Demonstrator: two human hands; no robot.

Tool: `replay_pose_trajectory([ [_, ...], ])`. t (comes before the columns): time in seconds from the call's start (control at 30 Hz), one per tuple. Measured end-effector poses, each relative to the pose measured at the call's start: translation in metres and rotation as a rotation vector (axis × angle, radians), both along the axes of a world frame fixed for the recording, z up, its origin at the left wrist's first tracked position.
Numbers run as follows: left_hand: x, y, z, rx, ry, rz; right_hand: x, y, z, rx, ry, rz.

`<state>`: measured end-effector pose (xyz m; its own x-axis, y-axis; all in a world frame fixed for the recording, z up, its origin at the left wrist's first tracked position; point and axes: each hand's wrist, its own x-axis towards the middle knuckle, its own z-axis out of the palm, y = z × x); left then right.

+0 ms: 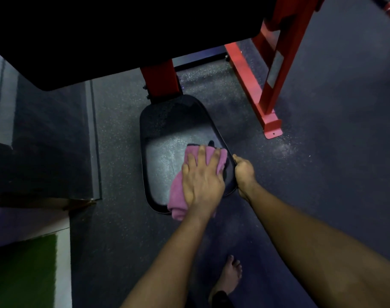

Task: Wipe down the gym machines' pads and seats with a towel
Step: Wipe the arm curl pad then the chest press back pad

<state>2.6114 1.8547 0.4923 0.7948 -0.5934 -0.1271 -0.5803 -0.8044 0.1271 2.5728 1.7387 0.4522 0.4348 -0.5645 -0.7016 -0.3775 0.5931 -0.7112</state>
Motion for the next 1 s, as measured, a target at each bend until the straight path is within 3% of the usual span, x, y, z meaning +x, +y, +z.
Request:
replay_pose_trajectory([
  [0.27, -0.026, 0.048, 0.004, -0.030, -0.046, 0.128, 0.002, 0.006, 0.010, -0.063, 0.071, -0.022],
  [0.53, 0.083, 0.046, 0.004, -0.024, -0.014, 0.458, 0.005, 0.011, 0.016, -0.359, 0.246, 0.059],
  [0.73, 0.003, 0.072, 0.003, -0.027, 0.049, 0.459, 0.011, 0.012, 0.025, -0.412, 0.395, 0.092],
  [1.0, 0.114, 0.038, -0.010, -0.023, 0.079, 0.455, 0.026, 0.030, 0.029, -0.526, 0.720, 0.077],
])
